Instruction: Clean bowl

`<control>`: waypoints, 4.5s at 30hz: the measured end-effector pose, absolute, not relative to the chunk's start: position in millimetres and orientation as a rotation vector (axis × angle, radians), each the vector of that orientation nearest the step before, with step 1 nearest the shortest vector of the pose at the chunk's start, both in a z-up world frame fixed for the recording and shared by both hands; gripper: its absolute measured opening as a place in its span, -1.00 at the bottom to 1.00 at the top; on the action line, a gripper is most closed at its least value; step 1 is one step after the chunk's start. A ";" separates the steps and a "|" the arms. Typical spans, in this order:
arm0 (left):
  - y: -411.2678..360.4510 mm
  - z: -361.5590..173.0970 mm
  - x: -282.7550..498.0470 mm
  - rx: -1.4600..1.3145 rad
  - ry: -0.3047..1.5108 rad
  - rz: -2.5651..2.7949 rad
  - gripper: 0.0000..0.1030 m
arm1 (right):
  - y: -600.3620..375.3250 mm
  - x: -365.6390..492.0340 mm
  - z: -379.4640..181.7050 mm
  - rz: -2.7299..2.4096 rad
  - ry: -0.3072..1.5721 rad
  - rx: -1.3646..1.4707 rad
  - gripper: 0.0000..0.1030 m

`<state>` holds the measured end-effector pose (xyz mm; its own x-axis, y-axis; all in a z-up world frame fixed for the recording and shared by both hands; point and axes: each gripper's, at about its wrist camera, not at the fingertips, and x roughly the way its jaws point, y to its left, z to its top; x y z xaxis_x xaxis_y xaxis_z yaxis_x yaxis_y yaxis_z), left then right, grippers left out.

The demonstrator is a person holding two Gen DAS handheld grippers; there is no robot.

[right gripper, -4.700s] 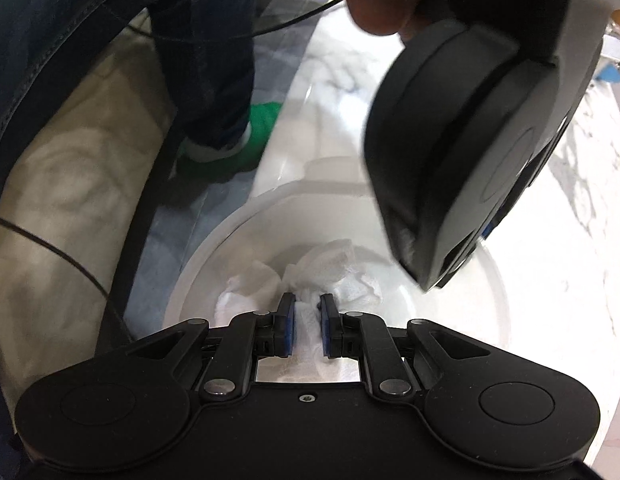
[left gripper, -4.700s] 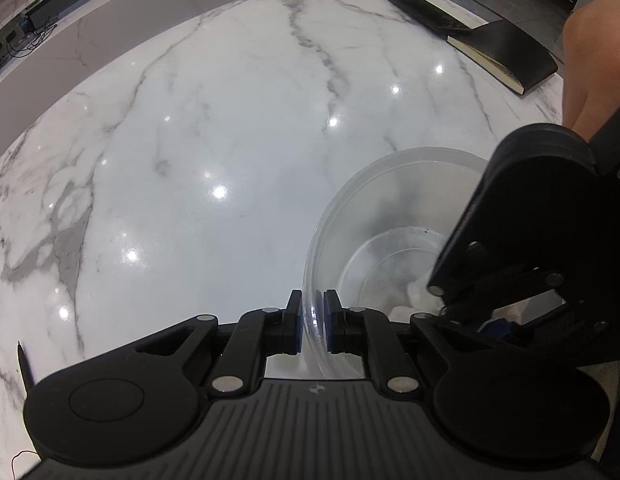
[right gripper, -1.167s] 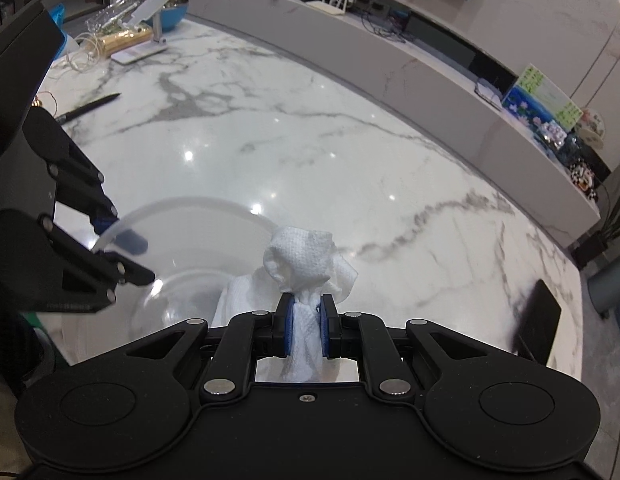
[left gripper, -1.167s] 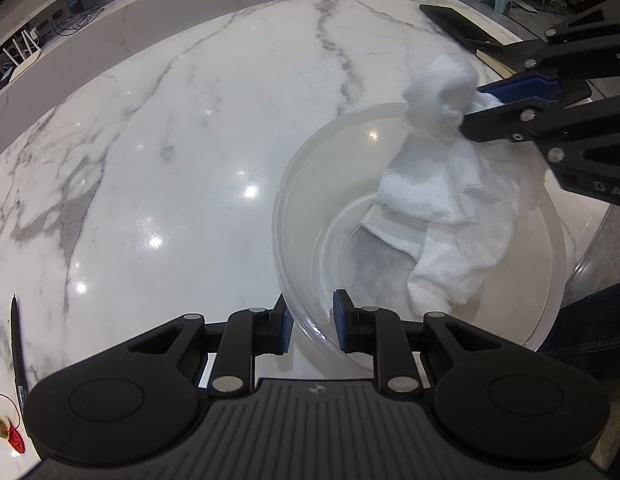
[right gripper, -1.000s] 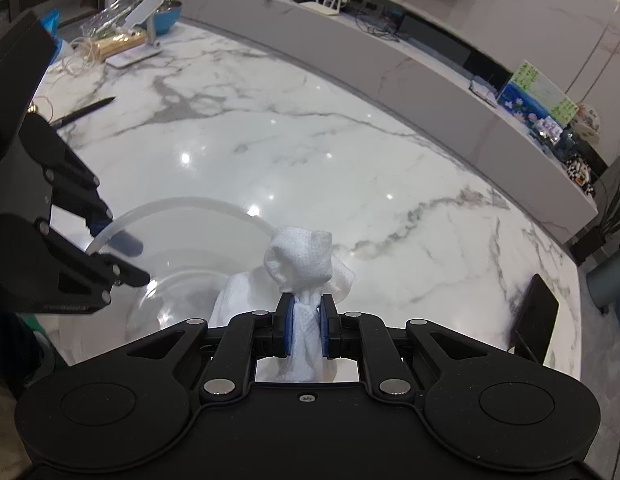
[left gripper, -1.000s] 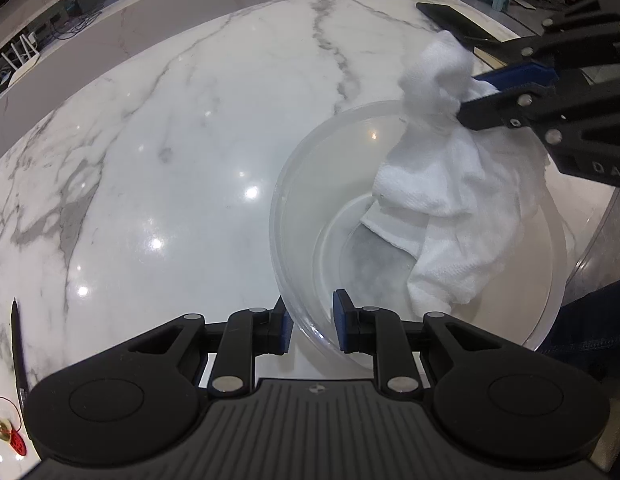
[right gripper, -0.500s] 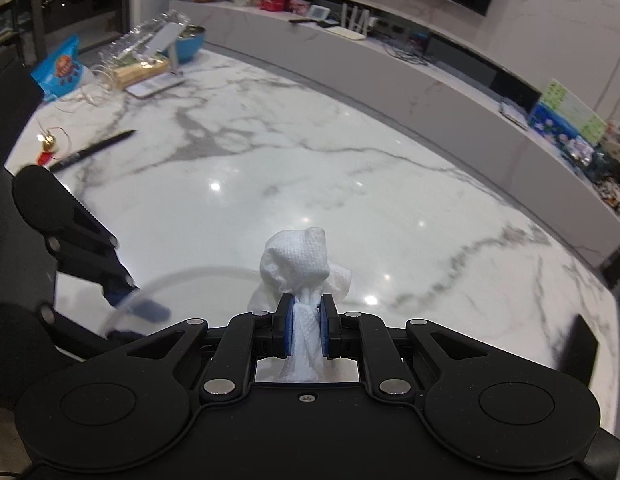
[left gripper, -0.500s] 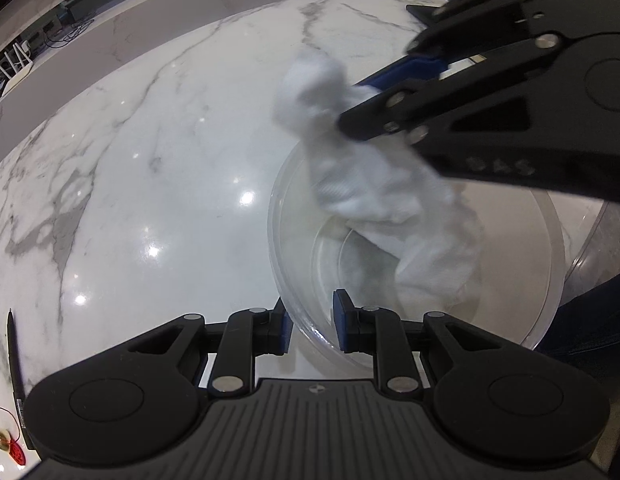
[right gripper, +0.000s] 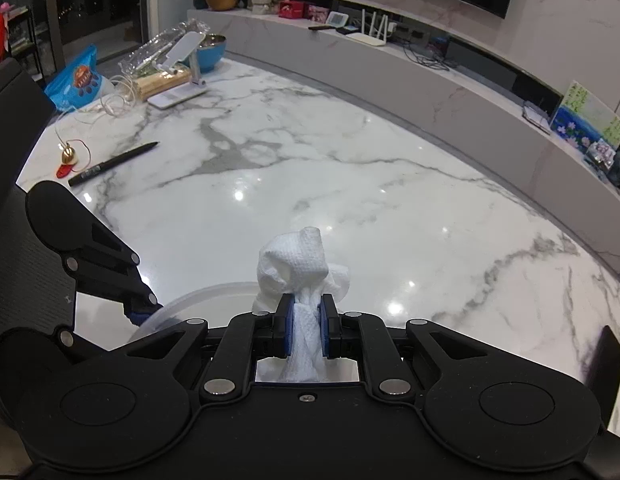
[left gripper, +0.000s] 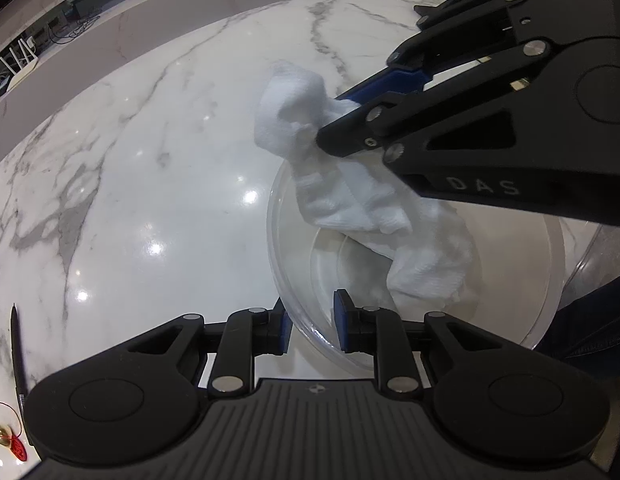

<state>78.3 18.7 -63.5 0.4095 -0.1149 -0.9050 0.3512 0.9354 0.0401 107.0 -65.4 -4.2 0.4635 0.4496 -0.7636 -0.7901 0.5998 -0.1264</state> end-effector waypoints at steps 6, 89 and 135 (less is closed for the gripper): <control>18.1 -64.2 79.5 0.238 1.117 -0.292 -0.64 | -80.2 108.1 -3.3 0.739 0.769 -0.541 -0.79; 3.6 -66.7 75.6 0.279 1.133 -0.306 -0.74 | -66.6 97.2 -5.8 1.016 0.862 -0.366 -0.78; -62.5 -24.8 23.7 0.281 1.127 -0.297 -0.75 | -112.5 51.1 -1.3 0.799 0.876 -0.833 -0.78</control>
<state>23.7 -62.5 -24.8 0.3987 -0.0904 -0.9126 0.3712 0.9259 0.0704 51.1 -112.5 -1.3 0.4119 0.2423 -0.8784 -0.8526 0.4427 -0.2777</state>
